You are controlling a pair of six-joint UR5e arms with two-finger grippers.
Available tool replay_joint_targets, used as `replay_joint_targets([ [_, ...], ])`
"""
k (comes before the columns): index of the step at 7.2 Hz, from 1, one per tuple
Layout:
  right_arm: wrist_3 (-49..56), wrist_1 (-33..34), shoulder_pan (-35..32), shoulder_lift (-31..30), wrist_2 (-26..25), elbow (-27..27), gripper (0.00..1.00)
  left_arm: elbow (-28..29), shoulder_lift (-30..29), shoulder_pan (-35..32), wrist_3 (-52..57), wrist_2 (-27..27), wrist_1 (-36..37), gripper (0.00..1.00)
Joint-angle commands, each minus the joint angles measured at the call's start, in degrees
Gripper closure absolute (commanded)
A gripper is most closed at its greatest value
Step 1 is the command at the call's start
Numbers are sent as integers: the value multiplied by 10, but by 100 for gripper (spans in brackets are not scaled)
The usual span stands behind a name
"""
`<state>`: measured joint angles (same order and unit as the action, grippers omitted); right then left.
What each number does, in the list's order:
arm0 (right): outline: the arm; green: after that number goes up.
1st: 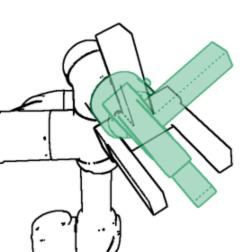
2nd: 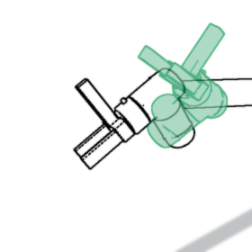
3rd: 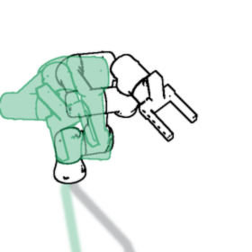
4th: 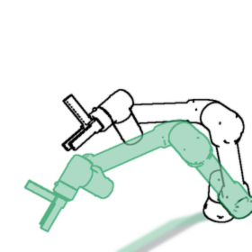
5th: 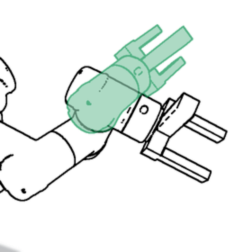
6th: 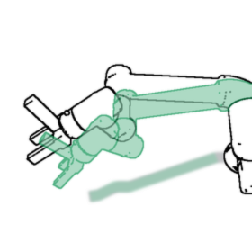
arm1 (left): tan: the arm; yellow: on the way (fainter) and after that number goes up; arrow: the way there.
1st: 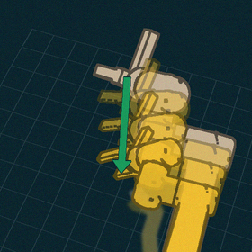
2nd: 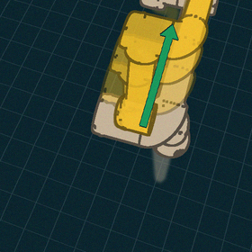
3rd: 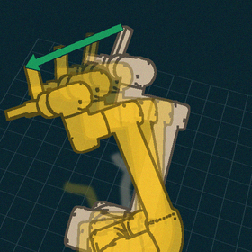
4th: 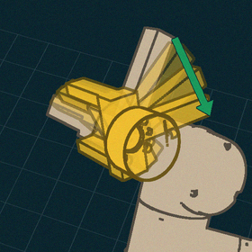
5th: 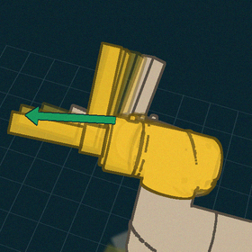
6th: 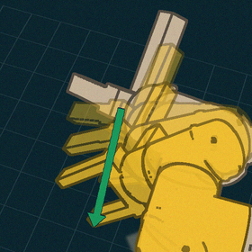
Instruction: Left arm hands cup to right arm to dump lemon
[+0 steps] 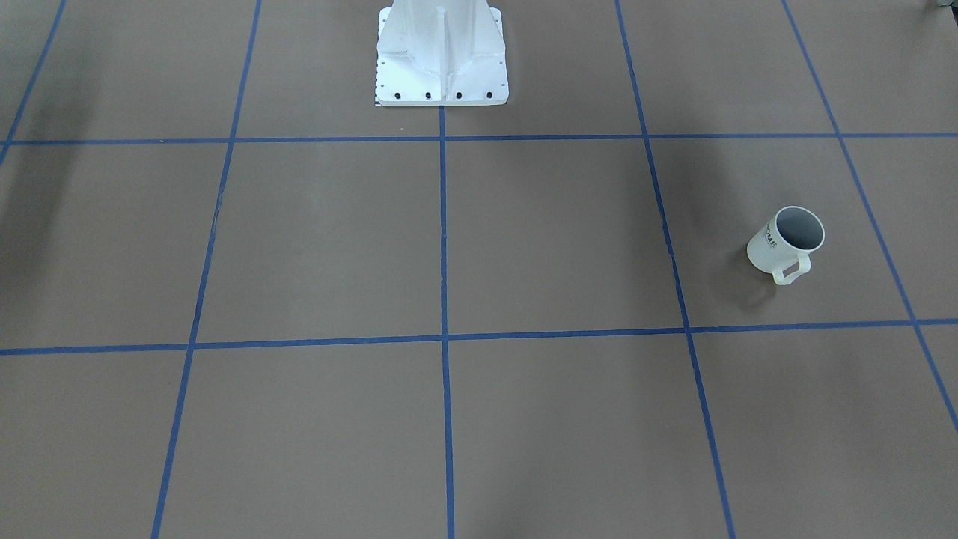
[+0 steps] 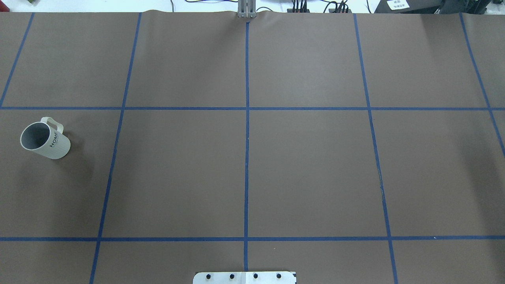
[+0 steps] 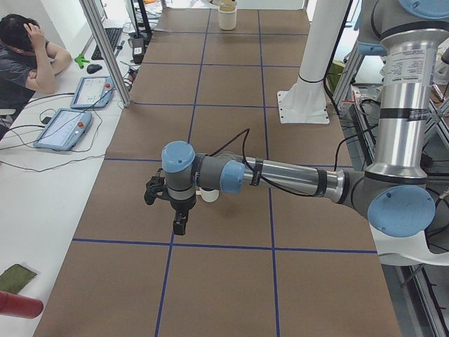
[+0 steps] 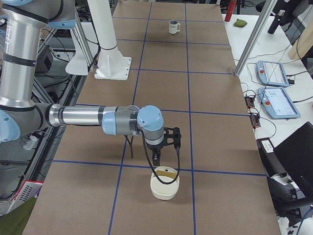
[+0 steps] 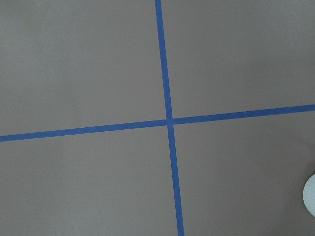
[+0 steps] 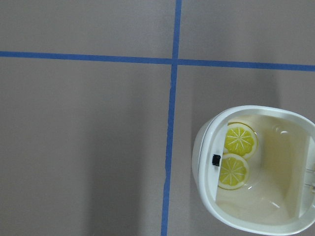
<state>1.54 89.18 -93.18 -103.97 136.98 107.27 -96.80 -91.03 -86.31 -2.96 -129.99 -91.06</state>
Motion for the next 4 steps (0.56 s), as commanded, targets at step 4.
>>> replay_joint_targets([
  [4, -11, 0, 21, 62, -3, -46, 0, 6, 1, 2, -1, 0, 0, 0],
])
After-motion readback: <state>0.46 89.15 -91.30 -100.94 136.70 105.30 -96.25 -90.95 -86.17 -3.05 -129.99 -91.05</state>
